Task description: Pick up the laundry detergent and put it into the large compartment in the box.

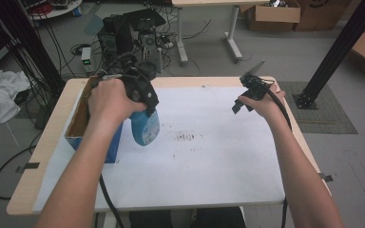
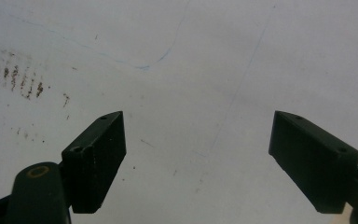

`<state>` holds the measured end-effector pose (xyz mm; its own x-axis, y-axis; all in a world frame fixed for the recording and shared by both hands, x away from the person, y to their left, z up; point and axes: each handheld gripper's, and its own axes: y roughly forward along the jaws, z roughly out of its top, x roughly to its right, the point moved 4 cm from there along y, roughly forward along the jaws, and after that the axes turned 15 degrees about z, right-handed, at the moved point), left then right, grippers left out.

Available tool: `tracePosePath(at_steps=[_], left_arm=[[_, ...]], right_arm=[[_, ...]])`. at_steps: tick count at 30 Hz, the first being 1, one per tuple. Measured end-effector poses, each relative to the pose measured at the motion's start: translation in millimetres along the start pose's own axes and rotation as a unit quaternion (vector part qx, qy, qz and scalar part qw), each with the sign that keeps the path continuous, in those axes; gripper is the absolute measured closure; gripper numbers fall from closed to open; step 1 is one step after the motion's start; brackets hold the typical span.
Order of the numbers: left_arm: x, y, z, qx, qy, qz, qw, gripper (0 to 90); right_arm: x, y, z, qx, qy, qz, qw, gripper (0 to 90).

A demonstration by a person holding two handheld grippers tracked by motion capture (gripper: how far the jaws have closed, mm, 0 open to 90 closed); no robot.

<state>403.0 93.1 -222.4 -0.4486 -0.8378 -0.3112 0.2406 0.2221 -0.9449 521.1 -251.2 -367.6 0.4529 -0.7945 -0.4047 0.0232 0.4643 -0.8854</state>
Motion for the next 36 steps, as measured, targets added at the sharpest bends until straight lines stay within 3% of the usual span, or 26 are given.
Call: tracePosePath(at_steps=[6, 11, 14, 21, 23, 29, 33, 36], left_arm=[[-39.2, -25.1, -11.5, -0.006, -0.049, 0.010, 0.9987, 38.1], [-74.1, -44.0, -24.9, -0.012, -0.106, 0.024, 0.9940, 38.1], [-94.7, -52.1, -34.0, -0.019, -0.137, 0.030, 0.9899, 38.2], [-134.0, -55.3, -55.0, -0.040, -0.212, 0.041, 0.9757, 38.2], [-140.5, -53.2, -59.3, -0.043, -0.225, 0.042, 0.9725, 38.2], [-147.9, -44.8, -65.1, -0.046, -0.248, 0.030, 0.9673, 38.2], [-147.2, -33.7, -64.7, -0.054, -0.250, 0.037, 0.9659, 38.2], [-146.4, -23.0, -64.3, -0.056, -0.249, 0.033, 0.9663, 38.2]], right_arm=[[-2.0, -1.6, 1.9, 0.001, 0.000, -0.003, 1.0000, 18.8], [-1.4, -2.2, 3.2, 0.002, -0.002, -0.003, 1.0000, 18.9], [-0.8, -0.8, 3.8, 0.000, -0.003, -0.003, 1.0000, 18.8], [-2.5, 0.9, 5.0, -0.002, -0.001, -0.003, 1.0000, 19.1], [-2.8, 1.1, 5.2, -0.002, -0.001, -0.003, 1.0000, 19.1], [-2.5, 1.7, 5.5, -0.002, -0.005, -0.004, 1.0000, 19.1], [-3.1, 1.6, 5.3, -0.004, -0.003, -0.004, 1.0000, 19.1], [-3.8, 1.7, 5.2, -0.004, -0.002, -0.003, 1.0000, 19.1]])
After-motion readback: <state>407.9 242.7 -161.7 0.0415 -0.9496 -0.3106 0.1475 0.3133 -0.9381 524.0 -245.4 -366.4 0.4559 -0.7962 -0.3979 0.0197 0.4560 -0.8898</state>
